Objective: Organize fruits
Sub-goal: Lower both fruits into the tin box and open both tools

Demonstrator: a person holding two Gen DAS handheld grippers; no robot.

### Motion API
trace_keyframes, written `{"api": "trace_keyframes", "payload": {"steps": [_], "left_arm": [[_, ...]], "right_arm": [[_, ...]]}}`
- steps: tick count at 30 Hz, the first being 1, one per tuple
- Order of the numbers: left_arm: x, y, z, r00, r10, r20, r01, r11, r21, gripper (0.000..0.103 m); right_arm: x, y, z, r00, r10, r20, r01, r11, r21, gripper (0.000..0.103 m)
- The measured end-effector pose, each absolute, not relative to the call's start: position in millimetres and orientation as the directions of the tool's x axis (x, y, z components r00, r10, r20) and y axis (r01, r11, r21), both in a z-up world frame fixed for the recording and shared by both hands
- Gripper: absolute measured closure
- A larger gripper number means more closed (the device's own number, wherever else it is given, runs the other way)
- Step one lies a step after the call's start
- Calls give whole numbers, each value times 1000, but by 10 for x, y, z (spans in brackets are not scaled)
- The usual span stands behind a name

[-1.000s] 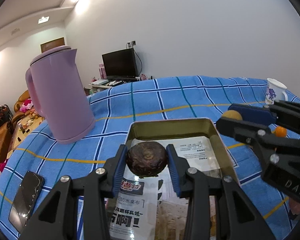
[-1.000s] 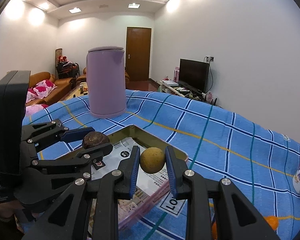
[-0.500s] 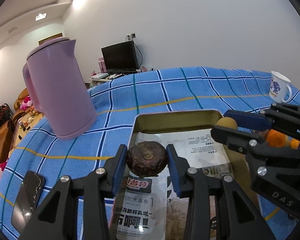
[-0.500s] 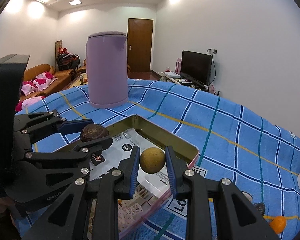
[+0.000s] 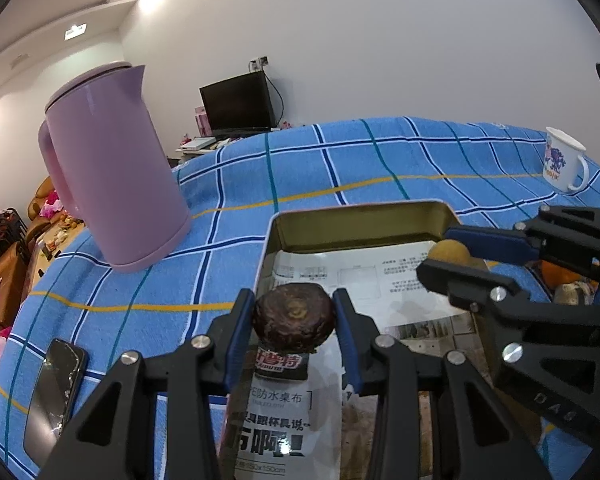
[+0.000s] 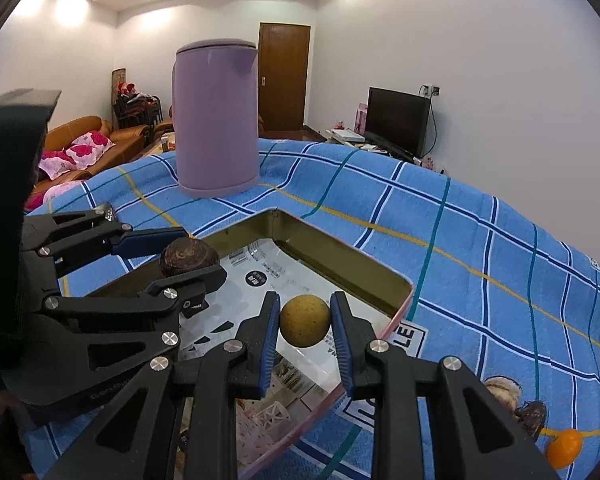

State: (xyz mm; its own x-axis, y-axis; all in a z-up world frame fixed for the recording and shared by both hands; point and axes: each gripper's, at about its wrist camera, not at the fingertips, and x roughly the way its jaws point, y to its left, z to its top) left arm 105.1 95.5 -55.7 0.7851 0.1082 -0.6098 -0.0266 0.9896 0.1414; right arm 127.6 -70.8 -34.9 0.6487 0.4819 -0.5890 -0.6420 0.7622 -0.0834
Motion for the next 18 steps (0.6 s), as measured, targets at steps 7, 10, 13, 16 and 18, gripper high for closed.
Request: {"api": "trace_keyframes", "payload": {"steps": [7, 10, 13, 16, 18], "left_arm": [[1063, 932, -586, 777, 107, -620, -15, 988, 151, 61], [1059, 927, -603, 775, 116, -621, -22, 987, 157, 60], [1031, 905, -567, 785, 134, -605, -32, 984, 177, 57], [998, 905, -538, 794, 170, -583, -62, 978, 200, 44], [970, 937, -514, 796, 176, -579, -76, 978, 193, 38]], "right_arm": [[1294, -698, -390, 642, 473, -603, -640, 764, -83, 75], [1289, -695, -389, 643, 473, -602, -639, 764, -83, 75], [1298, -695, -391, 637, 477, -606, -641, 764, -72, 75], [1311, -714, -383, 646, 470, -601, -626, 777, -67, 75], [1317, -739, -372, 645, 477, -597, -624, 780, -51, 71]]}}
